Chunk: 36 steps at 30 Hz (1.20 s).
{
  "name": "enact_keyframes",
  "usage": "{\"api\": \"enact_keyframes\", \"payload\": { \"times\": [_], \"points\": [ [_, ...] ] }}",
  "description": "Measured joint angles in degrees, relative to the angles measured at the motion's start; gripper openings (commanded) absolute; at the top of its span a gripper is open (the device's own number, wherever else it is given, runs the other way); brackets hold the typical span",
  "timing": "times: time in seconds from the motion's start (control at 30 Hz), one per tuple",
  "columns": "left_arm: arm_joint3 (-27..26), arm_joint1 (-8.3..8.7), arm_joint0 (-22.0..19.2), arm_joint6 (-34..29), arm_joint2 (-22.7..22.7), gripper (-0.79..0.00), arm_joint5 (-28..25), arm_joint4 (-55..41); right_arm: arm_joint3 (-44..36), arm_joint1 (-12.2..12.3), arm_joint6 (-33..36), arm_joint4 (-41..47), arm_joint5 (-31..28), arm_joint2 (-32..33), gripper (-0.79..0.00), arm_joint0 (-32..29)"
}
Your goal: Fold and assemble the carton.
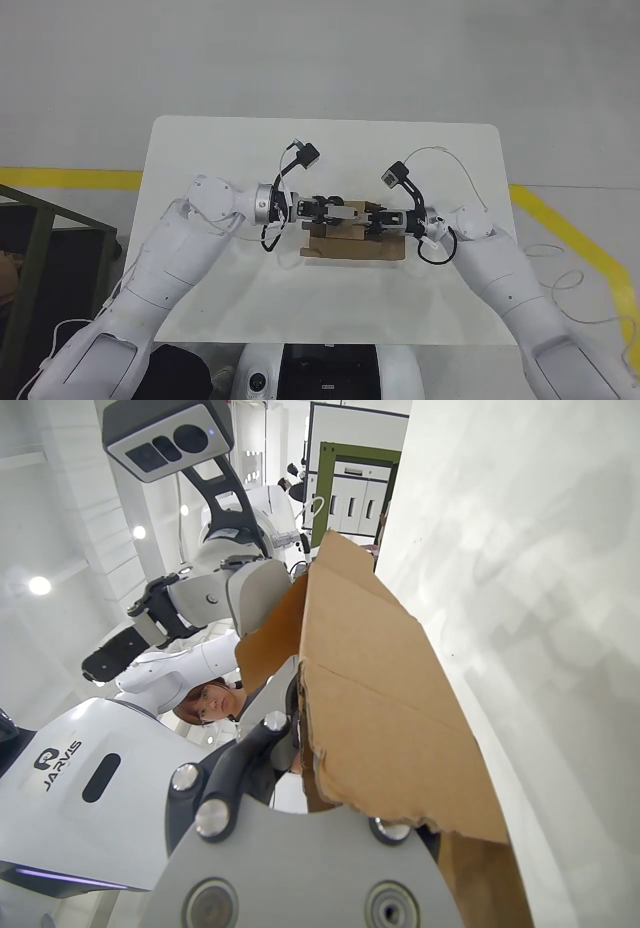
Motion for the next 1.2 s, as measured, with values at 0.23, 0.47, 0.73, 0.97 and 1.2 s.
{"api": "enact_keyframes", "payload": {
  "times": [0.23,0.47,0.73,0.97,1.2],
  "points": [
    [0.8,-0.03,0.0,0.5,-0.5,0.000,0.5,-1.9,0.4,-0.1,0.0,0.1,0.0,0.0,-0.785,0.1],
    [2.5,1.03,2.9,-0.3,-5.9,0.000,0.7,-7.6,0.2,0.1,-0.3,0.2,-0.3,0.7,-0.785,0.1],
    [2.7,2.08,7.5,-1.7,-10.4,0.000,3.5,-12.7,-1.0,0.4,-0.1,0.4,-0.1,1.5,-0.785,-0.3],
    [4.1,2.06,7.0,-0.8,-10.6,0.000,3.7,-13.0,-3.2,0.4,0.1,0.3,0.1,1.0,-0.785,-1.0],
    [5.3,1.72,5.7,1.4,-9.4,0.000,2.4,-10.5,-4.4,0.2,0.7,0.6,0.7,0.1,-0.785,-1.6]
  ]
}}
